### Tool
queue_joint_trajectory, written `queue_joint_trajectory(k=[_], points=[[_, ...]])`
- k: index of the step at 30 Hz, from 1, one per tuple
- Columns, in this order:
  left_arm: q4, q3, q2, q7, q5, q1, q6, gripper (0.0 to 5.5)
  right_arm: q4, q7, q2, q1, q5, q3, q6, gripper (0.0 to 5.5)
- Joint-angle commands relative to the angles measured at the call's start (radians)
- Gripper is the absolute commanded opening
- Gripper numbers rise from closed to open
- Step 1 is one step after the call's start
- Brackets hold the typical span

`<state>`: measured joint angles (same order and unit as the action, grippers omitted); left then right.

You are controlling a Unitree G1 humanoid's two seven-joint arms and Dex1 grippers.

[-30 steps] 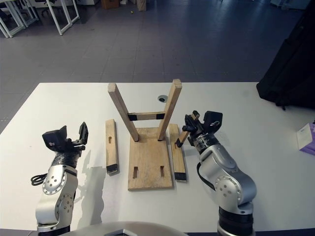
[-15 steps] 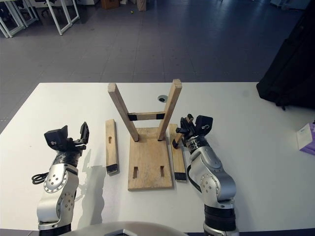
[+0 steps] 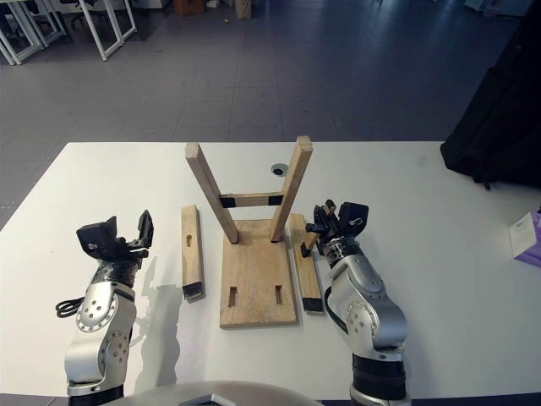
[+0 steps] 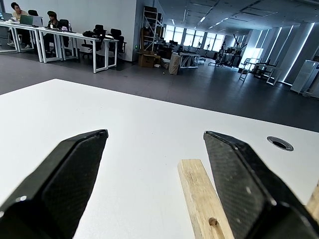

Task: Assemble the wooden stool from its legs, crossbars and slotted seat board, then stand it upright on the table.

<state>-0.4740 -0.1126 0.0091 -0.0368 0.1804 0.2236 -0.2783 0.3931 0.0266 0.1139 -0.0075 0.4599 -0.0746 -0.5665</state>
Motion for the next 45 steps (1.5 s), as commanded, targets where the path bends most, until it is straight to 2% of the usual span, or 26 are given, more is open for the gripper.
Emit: queue_joint_trajectory(k=[1,13,23,28,39,45], points=[[0.006,0.001,-0.004,-0.009,-0.009,0.001,-0.02,3.57,-0.046,-0.013,0.021,0.014,-0.082,0.021,0.034,0.39],[0.012,0.004,-0.014,-0.009,-0.014,0.0,-0.025,3.57,-0.296,0.006,0.052,0.081,-0.35,0.08,0.204,0.39],[0.031,-0.002,0.005,0.008,-0.011,-0.018,-0.029,3.57,-0.488,-0.028,-0.002,0.159,-0.331,-0.01,0.451,0.39],[0.036,-0.005,0.017,0.018,-0.01,-0.024,-0.031,3.57,-0.581,-0.058,0.022,0.199,-0.382,0.011,0.523,0.39],[0.037,-0.001,0.015,0.018,-0.006,-0.042,-0.047,3.57,-0.586,-0.065,0.015,0.208,-0.345,-0.013,0.546,0.39],[0.039,-0.005,0.012,0.014,-0.008,-0.049,-0.047,3.57,-0.5,-0.044,0.034,0.03,-0.367,-0.013,0.519,0.39]])
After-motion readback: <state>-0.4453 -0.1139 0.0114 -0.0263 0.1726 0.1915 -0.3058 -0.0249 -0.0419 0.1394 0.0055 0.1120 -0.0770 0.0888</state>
